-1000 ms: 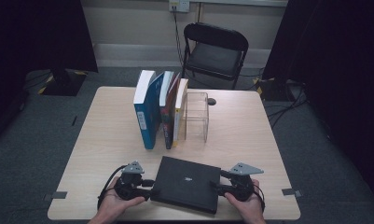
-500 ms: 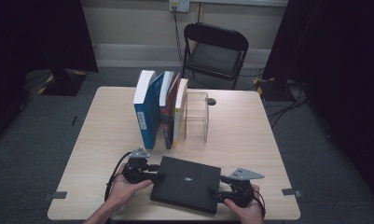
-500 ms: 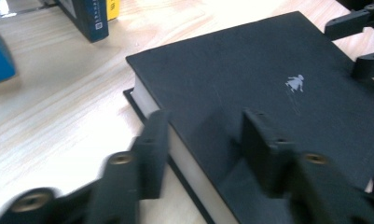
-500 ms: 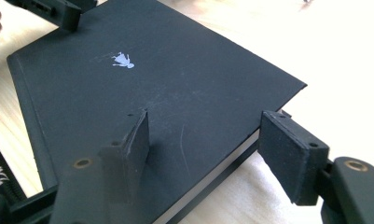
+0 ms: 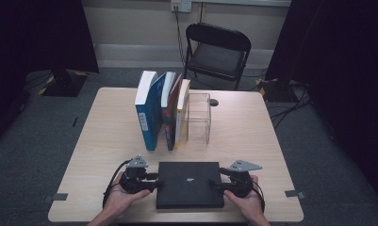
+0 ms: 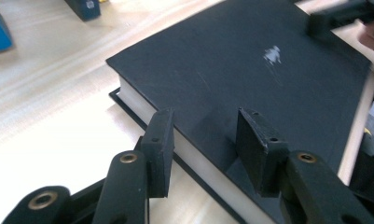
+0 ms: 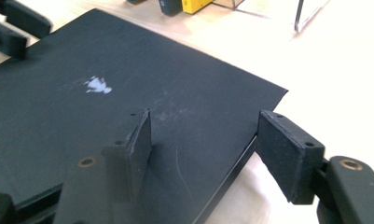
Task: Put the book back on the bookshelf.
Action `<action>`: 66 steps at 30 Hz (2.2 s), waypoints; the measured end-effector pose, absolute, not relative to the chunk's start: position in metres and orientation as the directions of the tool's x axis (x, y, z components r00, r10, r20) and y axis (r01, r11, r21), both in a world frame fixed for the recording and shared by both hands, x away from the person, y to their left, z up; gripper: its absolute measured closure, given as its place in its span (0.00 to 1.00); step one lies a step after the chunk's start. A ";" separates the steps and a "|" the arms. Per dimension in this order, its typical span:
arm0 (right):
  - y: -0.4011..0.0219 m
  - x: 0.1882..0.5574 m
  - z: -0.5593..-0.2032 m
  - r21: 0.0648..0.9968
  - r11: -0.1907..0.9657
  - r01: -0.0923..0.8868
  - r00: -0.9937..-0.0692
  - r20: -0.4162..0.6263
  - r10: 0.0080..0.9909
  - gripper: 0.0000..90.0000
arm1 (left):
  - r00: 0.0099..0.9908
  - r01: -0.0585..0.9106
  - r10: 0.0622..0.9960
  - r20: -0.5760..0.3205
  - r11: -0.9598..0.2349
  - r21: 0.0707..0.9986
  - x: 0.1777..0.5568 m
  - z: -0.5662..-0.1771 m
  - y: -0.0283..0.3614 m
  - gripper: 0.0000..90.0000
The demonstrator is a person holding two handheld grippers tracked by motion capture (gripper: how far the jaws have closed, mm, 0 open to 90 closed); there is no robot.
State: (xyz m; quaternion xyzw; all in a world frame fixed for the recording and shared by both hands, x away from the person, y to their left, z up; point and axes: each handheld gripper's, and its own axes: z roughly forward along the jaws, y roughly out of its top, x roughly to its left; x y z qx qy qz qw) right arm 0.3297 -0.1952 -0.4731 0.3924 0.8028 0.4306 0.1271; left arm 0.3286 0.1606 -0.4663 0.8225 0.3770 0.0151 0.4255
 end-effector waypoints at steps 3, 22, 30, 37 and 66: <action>-0.192 0.339 -0.472 0.794 0.331 0.510 -0.665 0.119 0.738 0.43 | 0.724 0.613 0.614 -0.315 -0.361 0.703 0.327 -0.466 0.164 0.66; -0.209 0.285 -0.466 0.780 0.323 0.536 -0.696 0.192 0.692 0.24 | 0.716 0.585 0.634 -0.294 -0.314 0.748 0.390 -0.461 0.145 0.44; -0.203 0.276 -0.480 0.727 0.433 0.533 -0.736 0.147 0.660 0.26 | 0.733 0.583 0.611 -0.298 -0.339 0.738 0.385 -0.474 0.137 0.45; -0.199 0.280 -0.484 0.704 0.472 0.531 -0.749 0.130 0.649 0.28 | 0.737 0.574 0.617 -0.276 -0.355 0.738 0.381 -0.472 0.139 0.48; -0.195 0.329 -0.482 0.751 0.331 0.571 -0.601 0.107 0.792 0.43 | 0.716 0.646 0.570 -0.402 -0.325 0.690 0.348 -0.463 0.157 0.57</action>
